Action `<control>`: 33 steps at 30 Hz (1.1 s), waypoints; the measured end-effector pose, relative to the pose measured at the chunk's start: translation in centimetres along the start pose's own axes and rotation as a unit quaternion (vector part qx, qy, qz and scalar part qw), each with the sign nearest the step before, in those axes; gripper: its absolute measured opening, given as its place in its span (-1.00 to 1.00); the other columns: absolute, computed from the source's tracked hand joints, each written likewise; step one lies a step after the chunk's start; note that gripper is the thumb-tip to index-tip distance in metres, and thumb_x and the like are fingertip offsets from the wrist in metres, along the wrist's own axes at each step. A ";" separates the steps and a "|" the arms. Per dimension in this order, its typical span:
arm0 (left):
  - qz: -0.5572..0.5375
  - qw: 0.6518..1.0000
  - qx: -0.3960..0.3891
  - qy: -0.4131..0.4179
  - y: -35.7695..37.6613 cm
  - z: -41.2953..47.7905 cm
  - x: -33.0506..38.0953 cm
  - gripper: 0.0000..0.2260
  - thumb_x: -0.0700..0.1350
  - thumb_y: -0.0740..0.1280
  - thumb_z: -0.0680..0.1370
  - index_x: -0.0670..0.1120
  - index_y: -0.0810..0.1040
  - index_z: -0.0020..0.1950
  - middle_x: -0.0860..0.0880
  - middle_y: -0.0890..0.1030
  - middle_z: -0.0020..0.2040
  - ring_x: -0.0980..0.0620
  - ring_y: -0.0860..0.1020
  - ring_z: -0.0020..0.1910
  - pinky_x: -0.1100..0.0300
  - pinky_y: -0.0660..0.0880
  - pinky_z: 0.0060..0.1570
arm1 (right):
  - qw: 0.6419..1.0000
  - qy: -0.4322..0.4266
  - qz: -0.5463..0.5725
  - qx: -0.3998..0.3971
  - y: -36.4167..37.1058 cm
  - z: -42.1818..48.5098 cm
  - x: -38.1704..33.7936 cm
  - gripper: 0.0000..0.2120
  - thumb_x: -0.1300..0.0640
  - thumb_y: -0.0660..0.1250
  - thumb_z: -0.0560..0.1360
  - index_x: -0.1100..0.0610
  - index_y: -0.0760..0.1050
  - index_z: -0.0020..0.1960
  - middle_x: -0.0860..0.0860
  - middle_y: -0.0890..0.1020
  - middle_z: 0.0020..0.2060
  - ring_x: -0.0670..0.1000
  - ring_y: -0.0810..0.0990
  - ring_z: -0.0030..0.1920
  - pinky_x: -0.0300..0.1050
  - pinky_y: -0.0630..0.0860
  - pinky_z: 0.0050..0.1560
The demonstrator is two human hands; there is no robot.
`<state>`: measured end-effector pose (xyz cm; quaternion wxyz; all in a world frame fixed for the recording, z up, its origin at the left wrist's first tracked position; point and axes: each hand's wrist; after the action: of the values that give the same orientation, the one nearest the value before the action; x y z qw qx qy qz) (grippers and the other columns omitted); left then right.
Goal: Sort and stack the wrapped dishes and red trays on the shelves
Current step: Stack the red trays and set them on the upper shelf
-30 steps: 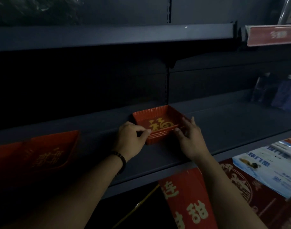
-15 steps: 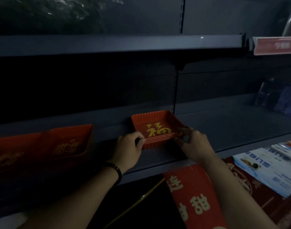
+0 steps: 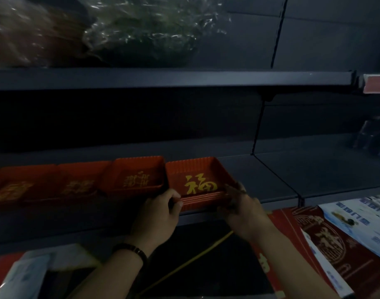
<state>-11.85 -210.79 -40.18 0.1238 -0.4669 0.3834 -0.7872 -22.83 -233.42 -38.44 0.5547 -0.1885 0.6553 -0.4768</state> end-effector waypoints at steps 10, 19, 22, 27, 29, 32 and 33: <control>0.013 0.996 0.078 -0.041 -3.9 -1.2 -5.2 -0.55 0.01 0.40 0.64 0.25 0.39 0.49 0.15 0.50 0.18 0.07 0.55 0.17 0.04 0.60 0.13 | 0.989 -0.026 -0.085 0.122 3.8 -3.4 -6.9 -0.24 -0.09 0.44 0.51 0.02 0.24 0.63 0.22 0.27 0.51 0.29 0.31 0.48 0.24 0.41 0.45; 0.147 0.979 0.072 -0.123 -3.4 1.0 -7.7 -0.42 0.21 0.27 0.65 0.36 0.12 0.63 0.07 0.42 0.51 -0.15 0.34 0.49 -0.24 0.25 0.44 | 0.980 -0.133 -0.118 0.084 7.9 -1.6 -9.9 -0.45 -0.16 0.24 0.67 -0.07 0.28 0.62 0.00 0.61 0.29 0.08 0.58 0.29 -0.05 0.58 0.14; 0.145 0.978 0.061 -0.134 -3.2 1.5 -7.6 -0.46 0.22 0.27 0.65 0.36 0.17 0.60 0.08 0.41 0.51 -0.16 0.33 0.50 -0.24 0.23 0.44 | 0.975 -0.132 -0.132 0.120 7.7 0.4 -8.6 -0.71 -0.16 0.26 0.66 -0.07 0.55 0.29 0.00 0.73 -0.03 0.09 0.72 -0.04 -0.01 0.61 -0.12; 0.141 0.979 0.062 -0.135 -3.6 1.2 -7.7 -0.53 0.20 0.29 0.64 0.35 0.24 0.52 0.10 0.44 0.47 -0.12 0.33 0.51 -0.25 0.22 0.44 | 0.980 -0.096 -0.105 0.137 7.1 2.5 -7.4 -0.87 -0.05 0.33 0.66 -0.01 0.57 0.09 -0.02 0.72 -0.19 0.08 0.73 -0.20 -0.11 0.48 -0.29; 0.149 0.978 0.061 -0.132 -3.8 0.8 -7.6 -0.55 0.20 0.30 0.64 0.36 0.26 0.50 0.10 0.43 0.44 -0.11 0.34 0.50 -0.24 0.22 0.44 | 0.984 -0.092 -0.082 0.132 6.8 3.0 -7.0 -0.90 -0.02 0.36 0.64 -0.01 0.57 0.11 -0.03 0.71 -0.19 0.05 0.72 -0.20 -0.09 0.58 -0.25; 0.173 0.974 0.078 -0.123 -4.0 0.2 -7.6 -0.62 0.18 0.30 0.64 0.37 0.35 0.45 0.09 0.43 0.35 -0.09 0.35 0.43 -0.18 0.27 0.40 | 0.986 -0.090 -0.057 0.126 6.2 2.6 -7.2 -0.86 -0.03 0.36 0.64 -0.02 0.56 0.16 -0.02 0.71 -0.16 0.08 0.73 -0.16 -0.05 0.58 -0.23; 0.183 0.972 0.087 -0.118 -4.1 0.1 -7.7 -0.64 0.16 0.30 0.65 0.36 0.39 0.43 0.08 0.43 0.30 -0.09 0.36 0.39 -0.15 0.29 0.37 | 0.985 -0.089 -0.053 0.137 6.1 2.2 -7.6 -0.82 -0.04 0.36 0.64 -0.02 0.55 0.20 0.00 0.71 -0.14 0.12 0.73 -0.14 -0.09 0.52 -0.25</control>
<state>-6.99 -203.80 -42.16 0.3507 -0.4655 0.3750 -0.7209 -16.79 -225.57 -39.23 0.6051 -0.1875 0.5210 -0.5721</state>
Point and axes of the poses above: each hand's wrist, its own z-axis towards the middle knuckle, its own y-axis out of the palm, x = y × z
